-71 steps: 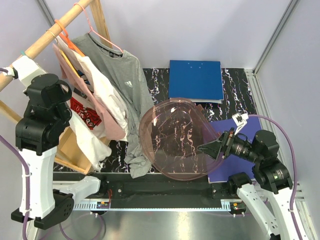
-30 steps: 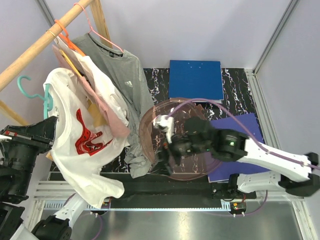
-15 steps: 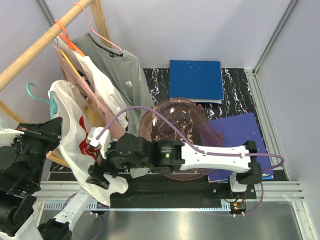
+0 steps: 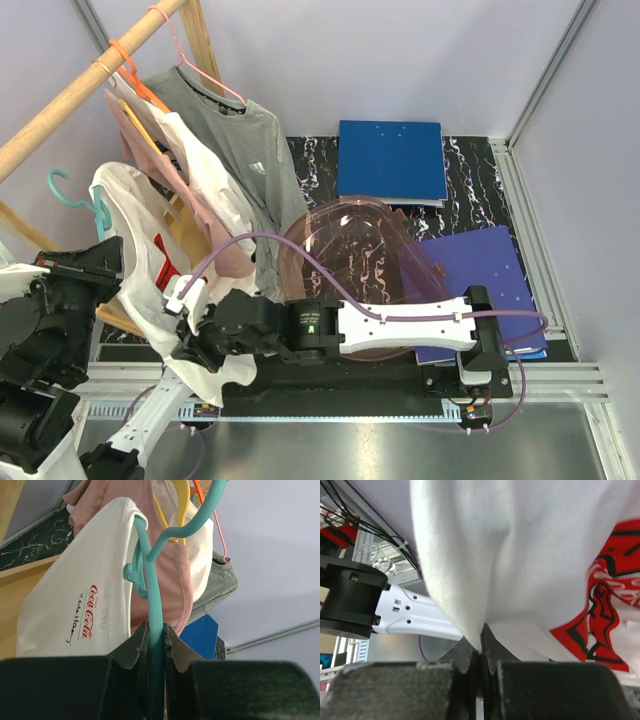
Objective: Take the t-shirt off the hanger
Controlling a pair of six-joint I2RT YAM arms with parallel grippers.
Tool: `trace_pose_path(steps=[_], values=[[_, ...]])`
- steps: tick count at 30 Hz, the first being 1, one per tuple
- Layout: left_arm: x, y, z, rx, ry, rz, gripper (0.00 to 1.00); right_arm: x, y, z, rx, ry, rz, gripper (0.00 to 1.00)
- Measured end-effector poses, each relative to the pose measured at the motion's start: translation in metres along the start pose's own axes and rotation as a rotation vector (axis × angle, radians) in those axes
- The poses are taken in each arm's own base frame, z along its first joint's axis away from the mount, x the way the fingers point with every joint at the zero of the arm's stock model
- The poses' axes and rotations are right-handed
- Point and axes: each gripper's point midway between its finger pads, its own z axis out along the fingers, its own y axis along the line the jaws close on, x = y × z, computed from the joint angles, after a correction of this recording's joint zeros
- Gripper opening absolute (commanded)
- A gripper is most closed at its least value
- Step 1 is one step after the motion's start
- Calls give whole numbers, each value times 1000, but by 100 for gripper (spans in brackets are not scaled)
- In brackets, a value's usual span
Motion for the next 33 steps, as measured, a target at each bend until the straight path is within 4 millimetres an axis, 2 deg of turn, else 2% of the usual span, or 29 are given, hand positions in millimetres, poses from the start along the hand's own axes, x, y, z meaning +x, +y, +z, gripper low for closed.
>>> trace_pose_path(steps=[3,11,15,21,24,27,30,32,33], values=[[3,5,5,-20,-3,19,0,11,-1,-8,23,8,11,0],[-3,14,11,-54,-62,50,0,45,19,-65,22,34,41,0],[-4,11,8,-36,-62,41,0,62,7,-86,50,21,93,0],[-8,-5,-12,44,-13,4,0,86,-11,-90,91,15,143,0],[-15,-18,-28,105,4,-31,0,79,-28,-88,107,6,165,0],[-16,-26,-44,159,35,-60,0,66,-57,-89,138,-5,189,0],[-6,-27,-56,185,101,-76,0,38,-83,-90,163,-29,184,0],[7,-25,-61,193,169,-75,0,14,-84,-89,140,-58,155,0],[12,-24,-64,196,195,-71,0,8,-79,-88,116,-63,144,4]])
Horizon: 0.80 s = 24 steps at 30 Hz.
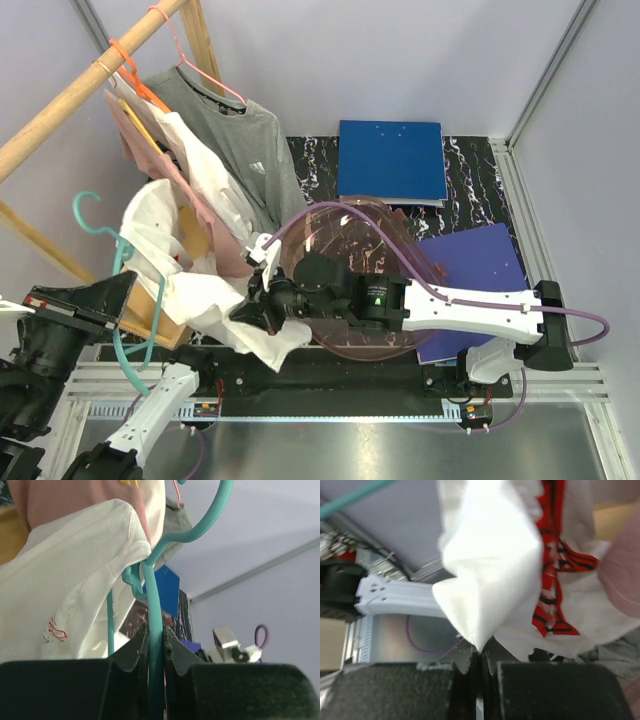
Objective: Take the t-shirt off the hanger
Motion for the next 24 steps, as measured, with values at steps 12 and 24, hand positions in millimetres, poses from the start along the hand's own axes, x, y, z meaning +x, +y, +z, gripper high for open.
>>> trace_pose_path(steps=[12,24], values=[[45,5,-44,201,264,43,0,27,8,-15,-140,143,-62,100],[32,-10,-96,451,359,32,0,-53,-65,-29,-32,-1,-173,100]])
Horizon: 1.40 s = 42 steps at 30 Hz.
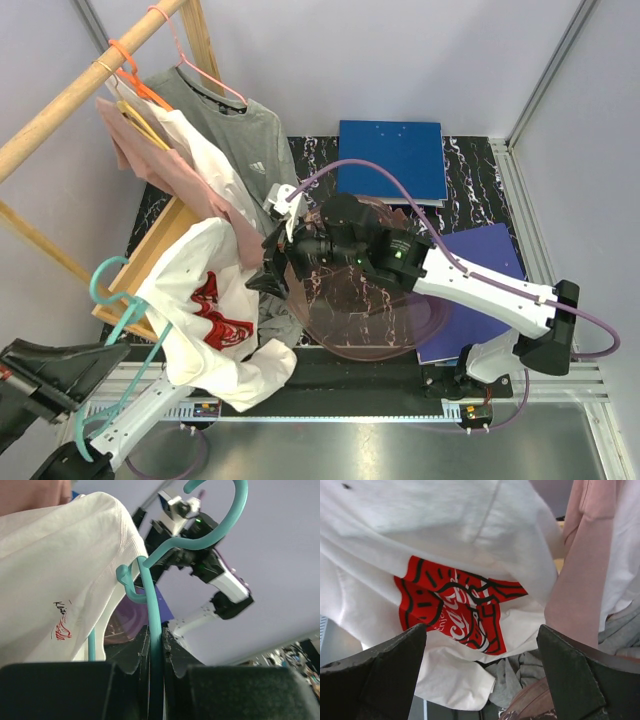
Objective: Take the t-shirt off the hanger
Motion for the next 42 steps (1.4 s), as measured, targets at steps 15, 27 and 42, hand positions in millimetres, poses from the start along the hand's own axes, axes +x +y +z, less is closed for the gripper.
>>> trace_pose_path(steps=[15,27,42], values=[[16,-2,-26,164,124,-31,0,-25,-4,35,-65,-50,-156,90],[16,-12,-33,221,141,-24,0,5,-1,53,-142,-76,-142,0],[10,-5,-24,186,109,-8,0,-64,-133,-47,443,-305,56,0]])
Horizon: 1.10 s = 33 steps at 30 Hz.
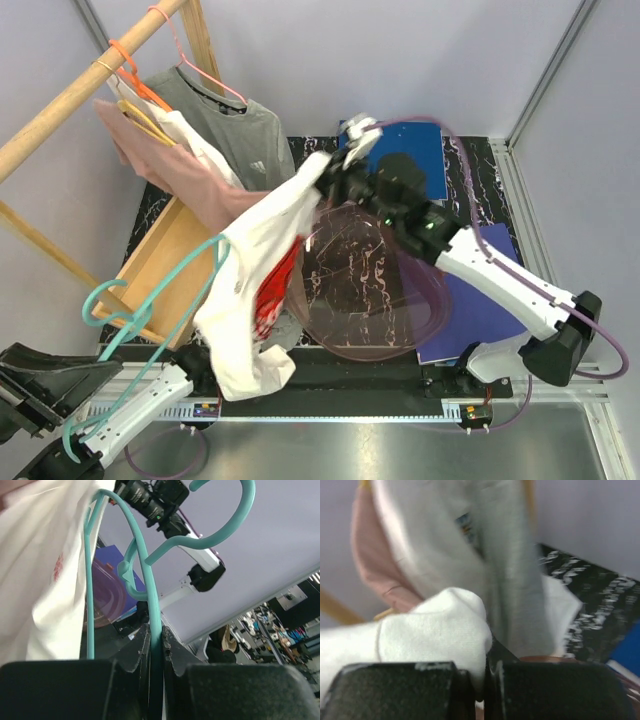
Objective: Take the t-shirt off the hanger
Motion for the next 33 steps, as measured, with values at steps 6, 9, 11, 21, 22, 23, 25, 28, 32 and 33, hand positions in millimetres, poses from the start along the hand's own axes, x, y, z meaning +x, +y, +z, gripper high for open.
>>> trace_pose_path(steps=[6,9,11,21,22,23,25,28,32,33], values=[[-15,13,2,-71,-84,15,0,-66,-94,-32,261,-60,26,0],[-25,23,3,-127,-140,23,0,-122,-77,-42,221,-129,15,0],[-32,33,6,-174,-174,33,0,-160,-59,-50,174,-191,6,0],[-52,74,23,-390,-245,94,0,-328,3,-119,51,-567,-87,0],[-53,78,25,-411,-242,100,0,-336,5,-127,52,-597,-103,0],[-53,82,28,-430,-238,106,0,-340,6,-133,58,-612,-116,0],[-55,88,31,-464,-239,115,0,-343,6,-141,76,-622,-140,0],[-60,94,33,-501,-255,127,0,-335,-2,-142,113,-593,-160,0],[-65,99,33,-540,-274,139,0,-300,-20,-122,161,-486,-161,0],[-67,101,34,-550,-278,141,0,-290,-24,-117,171,-455,-157,0]])
